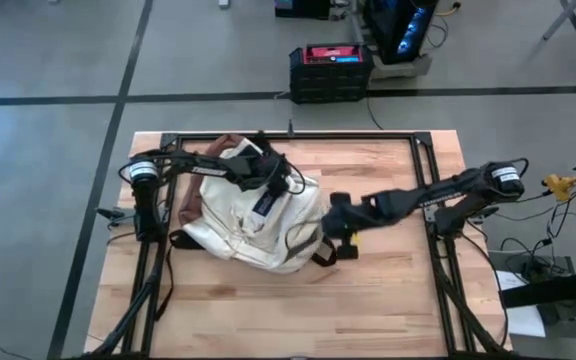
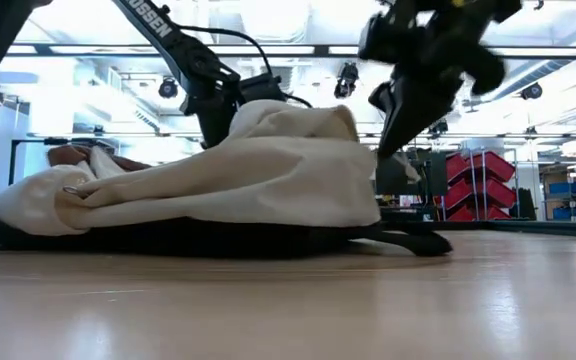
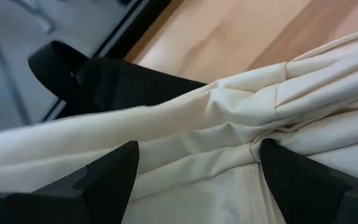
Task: Unpack backpack
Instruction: Close the white backpack
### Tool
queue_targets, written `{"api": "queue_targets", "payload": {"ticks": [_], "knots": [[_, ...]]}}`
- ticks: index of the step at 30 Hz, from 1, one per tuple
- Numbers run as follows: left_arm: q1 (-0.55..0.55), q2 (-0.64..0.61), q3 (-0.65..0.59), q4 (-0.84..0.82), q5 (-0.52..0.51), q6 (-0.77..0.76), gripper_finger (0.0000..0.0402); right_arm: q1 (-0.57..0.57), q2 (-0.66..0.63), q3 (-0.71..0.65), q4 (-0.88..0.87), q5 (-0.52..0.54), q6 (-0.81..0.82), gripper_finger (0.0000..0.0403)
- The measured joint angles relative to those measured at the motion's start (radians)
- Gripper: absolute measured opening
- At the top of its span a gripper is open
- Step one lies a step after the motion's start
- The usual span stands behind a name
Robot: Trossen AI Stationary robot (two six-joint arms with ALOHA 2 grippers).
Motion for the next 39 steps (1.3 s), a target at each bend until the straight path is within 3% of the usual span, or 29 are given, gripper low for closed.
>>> {"api": "queue_targets", "payload": {"ticks": [7,11,18,20,23,28,33,39], "knots": [[0.019,-0.07,-0.005,-0.178,-0.064,-0.06,0.0314,0.104,0.0,-0.014,0.072,0.117,0.004,0.0],[-0.006,-0.134,-0.011,-0.286,-0.075,-0.124,0.0314,0.04,0.0,-0.052,0.089,0.133,-0.006,0.0],[-0.147,-0.291,-0.009,-0.511,-0.051,-0.331,0.0314,-0.155,-0.003,-0.146,0.114,0.229,-0.075,0.0],[-0.205,-0.325,-0.008,-0.456,-0.014,-0.332,0.0314,-0.22,-0.003,-0.165,0.111,0.27,-0.118,0.0],[-0.27,-0.331,-0.007,-0.241,0.046,-0.235,0.0314,-0.31,-0.003,-0.18,0.151,0.298,-0.192,0.0],[-0.264,-0.247,0.025,0.174,0.144,-0.005,0.0314,-0.411,-0.005,-0.176,0.202,0.291,-0.271,0.0],[-0.158,-0.088,0.142,0.202,0.132,0.115,0.0314,-0.408,-0.047,-0.174,0.159,0.27,-0.258,0.0],[-0.047,0.126,0.284,0.188,0.218,0.166,0.0314,-0.351,-0.122,-0.182,0.101,0.211,-0.125,0.0]]}}
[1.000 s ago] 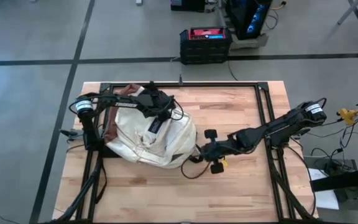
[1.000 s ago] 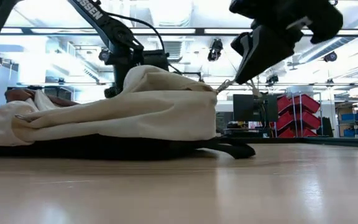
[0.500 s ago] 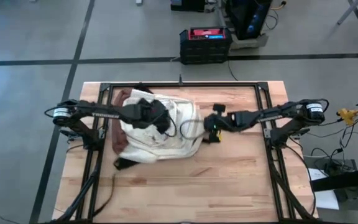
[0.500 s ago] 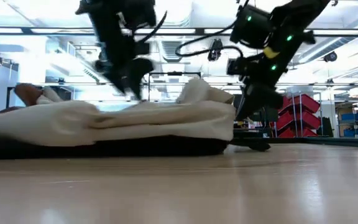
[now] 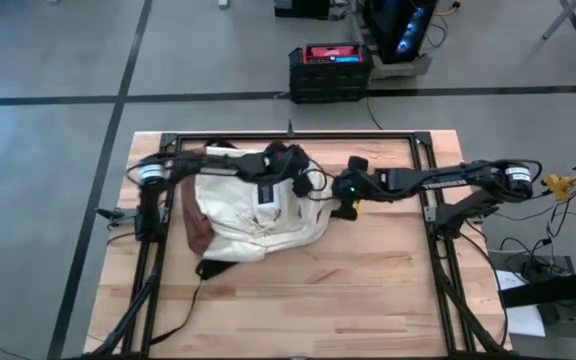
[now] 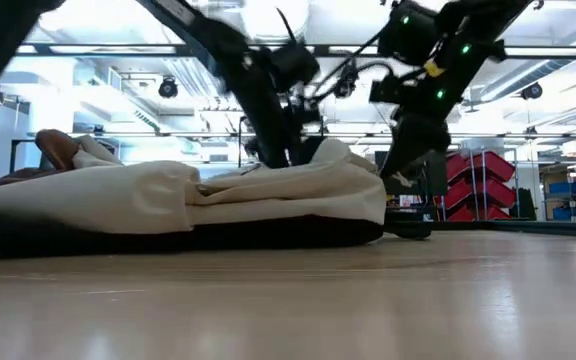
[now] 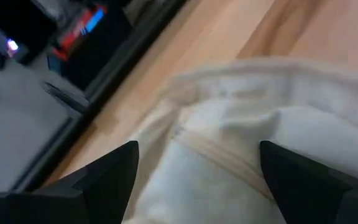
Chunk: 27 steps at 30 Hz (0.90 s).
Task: Unpack backpack
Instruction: Close the white backpack
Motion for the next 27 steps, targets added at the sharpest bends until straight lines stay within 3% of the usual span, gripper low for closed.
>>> {"api": "queue_targets", "payload": {"ticks": [9,13,17,22,27], "knots": [[0.082,0.124,0.077,-0.065,0.033,-0.02,0.0314,0.186,0.023,-0.033,0.167,-0.079,0.23,0.0],[0.091,0.116,0.076,-0.08,0.012,-0.02,0.0314,0.262,0.087,-0.034,0.328,-0.109,0.287,0.0],[0.107,0.102,0.075,-0.112,-0.078,-0.018,0.0314,0.32,0.124,-0.033,0.43,-0.193,0.3,0.0001],[0.117,0.075,0.074,-0.203,-0.114,-0.033,0.0314,0.328,0.146,-0.033,0.462,-0.136,0.298,0.0001],[0.087,0.041,0.072,-0.306,-0.112,-0.068,0.0314,0.32,0.096,-0.033,0.35,0.161,0.185,0.0]]}}
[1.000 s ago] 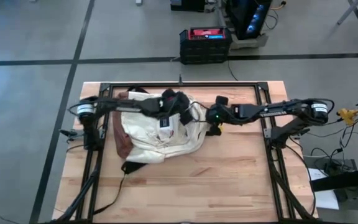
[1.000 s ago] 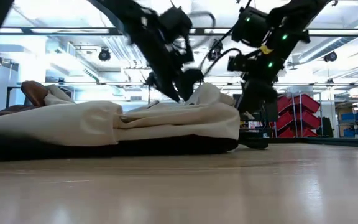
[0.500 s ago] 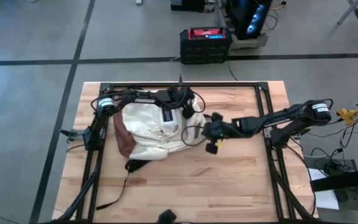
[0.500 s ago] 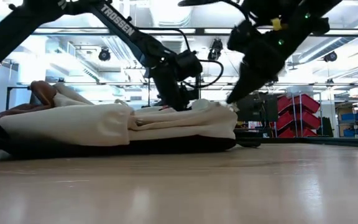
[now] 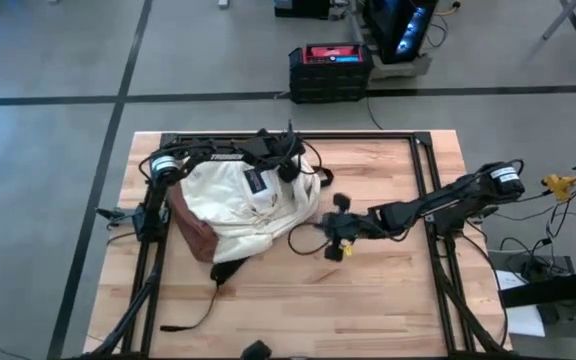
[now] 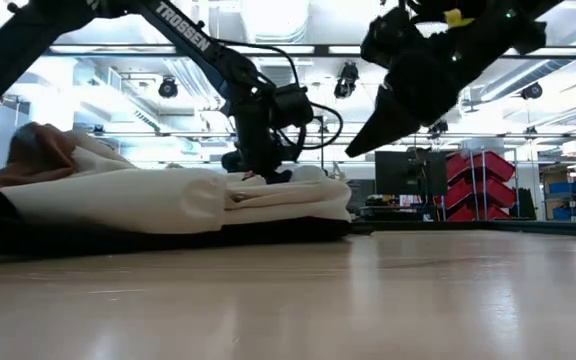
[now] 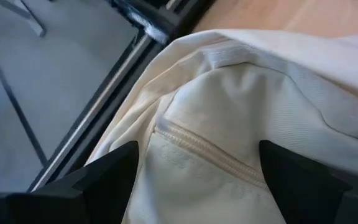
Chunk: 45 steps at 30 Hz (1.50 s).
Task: Unpack backpack
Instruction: Close the white backpack
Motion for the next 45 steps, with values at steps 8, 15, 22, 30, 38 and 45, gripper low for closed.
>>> {"api": "queue_targets", "payload": {"ticks": [8,15,22,30,38,45], "knots": [[-0.051,-0.052,0.0,-0.031,0.009,-0.03,0.0314,-0.125,-0.015,0.0,0.002,0.021,-0.01,0.0042],[-0.051,-0.06,0.0,-0.033,-0.004,-0.028,0.0314,-0.182,-0.006,0.0,0.032,-0.101,0.144,0.0181],[-0.05,-0.06,0.0,-0.035,-0.01,-0.021,0.0314,-0.203,0.038,0.0,0.075,-0.032,0.267,0.0231],[-0.029,-0.06,-0.019,-0.028,-0.01,-0.01,0.0314,-0.219,0.117,0.0,0.132,-0.024,0.263,0.0102],[0.055,-0.065,-0.119,0.059,0.005,-0.032,0.0314,-0.119,0.098,0.0,0.153,-0.009,0.204,0.0003],[0.108,-0.066,-0.169,0.152,0.012,-0.055,0.0314,-0.033,0.182,0.0,0.321,-0.1,0.249,0.0]]}}
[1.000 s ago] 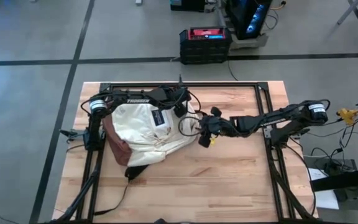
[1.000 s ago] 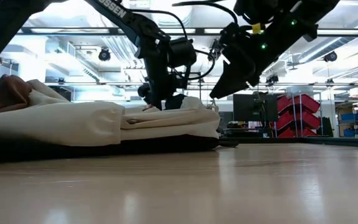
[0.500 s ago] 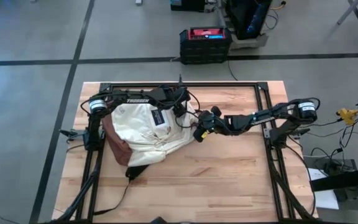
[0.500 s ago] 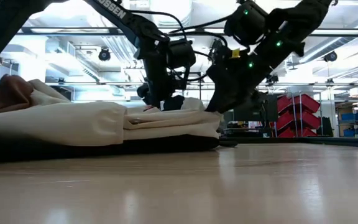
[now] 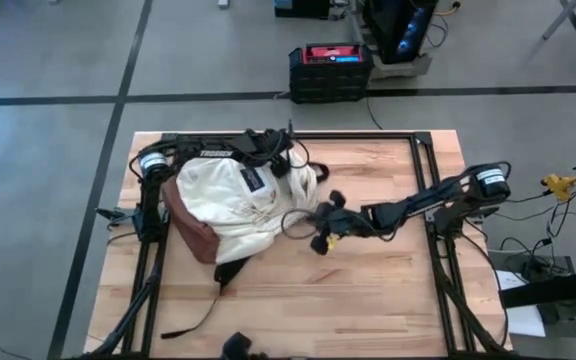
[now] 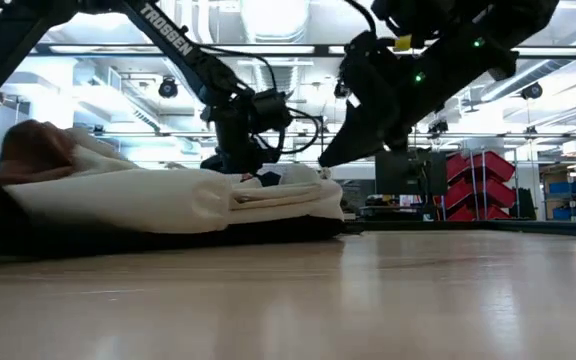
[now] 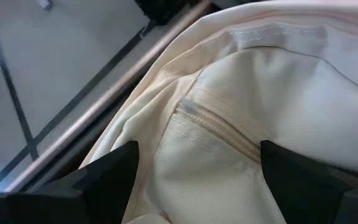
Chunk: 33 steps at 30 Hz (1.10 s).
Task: Unpack backpack
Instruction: Close the white backpack
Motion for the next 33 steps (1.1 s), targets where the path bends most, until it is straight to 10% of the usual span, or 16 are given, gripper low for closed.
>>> {"api": "queue_targets", "payload": {"ticks": [12,20,33], "knots": [[-0.047,-0.08,-0.056,-0.098,0.015,-0.027,0.0314,-0.025,-0.089,-0.001,-0.067,0.183,-0.14,0.0],[-0.169,-0.301,-0.107,-0.218,0.01,-0.033,0.0314,-0.096,-0.14,-0.016,-0.142,0.106,-0.14,0.0],[-0.183,-0.293,-0.225,0.385,0.357,0.311,0.0314,-0.015,0.066,-0.014,0.072,-0.037,-0.121,0.0]]}}
